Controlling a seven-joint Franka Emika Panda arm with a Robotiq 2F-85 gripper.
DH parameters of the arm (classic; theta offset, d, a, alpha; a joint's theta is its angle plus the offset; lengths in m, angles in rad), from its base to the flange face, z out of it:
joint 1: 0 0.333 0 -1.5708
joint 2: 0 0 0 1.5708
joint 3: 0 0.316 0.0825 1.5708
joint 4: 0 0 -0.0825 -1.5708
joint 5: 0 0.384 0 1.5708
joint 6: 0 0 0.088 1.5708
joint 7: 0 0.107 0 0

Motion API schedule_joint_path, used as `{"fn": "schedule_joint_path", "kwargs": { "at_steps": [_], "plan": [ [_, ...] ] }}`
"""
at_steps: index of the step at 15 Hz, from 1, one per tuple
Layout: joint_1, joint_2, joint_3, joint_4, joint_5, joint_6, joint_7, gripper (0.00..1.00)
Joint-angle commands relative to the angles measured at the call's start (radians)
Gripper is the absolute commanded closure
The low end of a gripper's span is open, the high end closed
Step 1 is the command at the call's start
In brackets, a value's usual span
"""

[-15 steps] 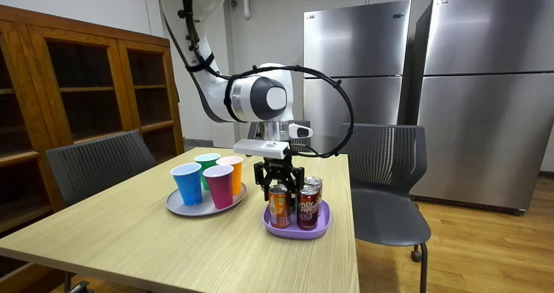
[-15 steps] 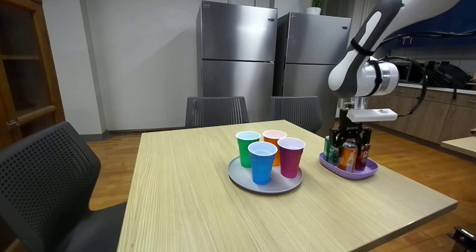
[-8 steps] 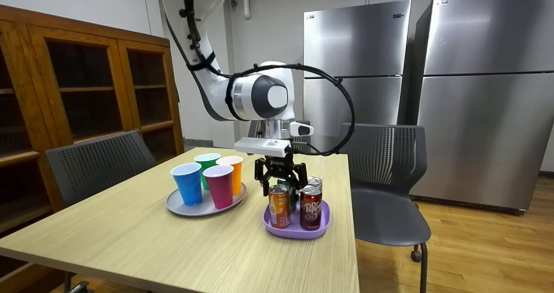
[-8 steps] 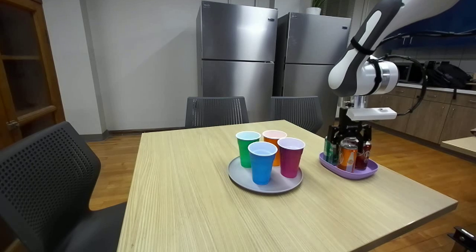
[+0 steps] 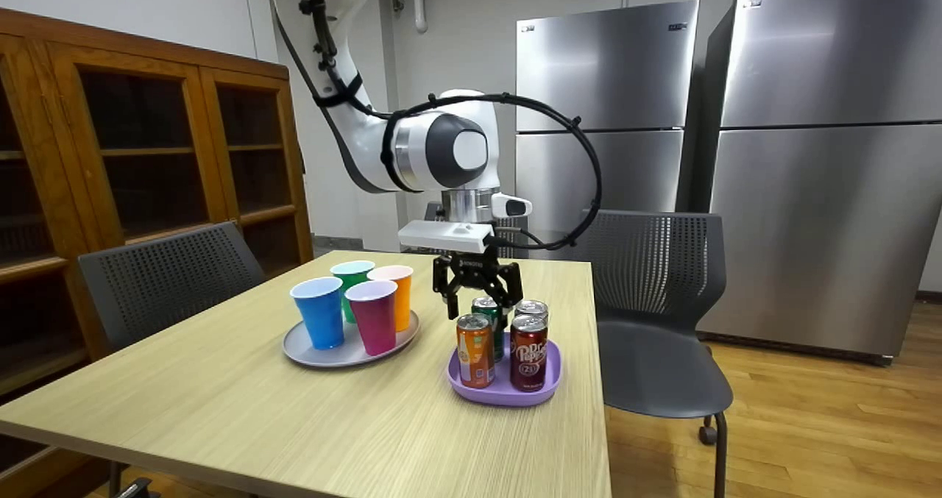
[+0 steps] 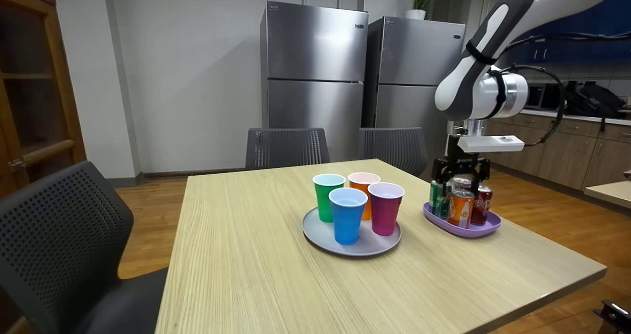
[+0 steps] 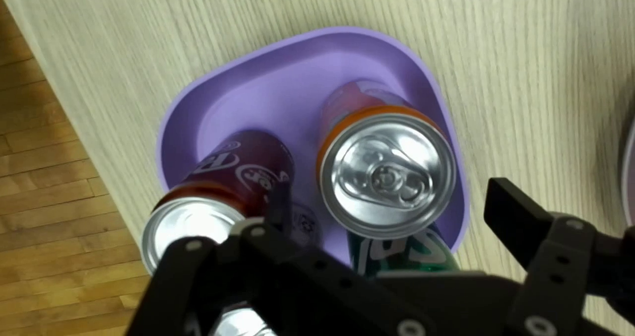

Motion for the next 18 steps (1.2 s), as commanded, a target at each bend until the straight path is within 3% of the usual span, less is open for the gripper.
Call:
{"fn": "schedule_joint_path", "kwargs": {
  "at_steps": [1,8,18],
  "plan": [
    [-0.002,-0.082,0.018,-0.037,0.000,-0.022,-0.009,0.00],
    [0.049,-0.207,0.023,-0.050,-0.050,-0.028,0.001,0.00],
    [0.153,-0.314,0.095,-0.014,-0.117,-0.072,0.014,0.00]
  ]
}}
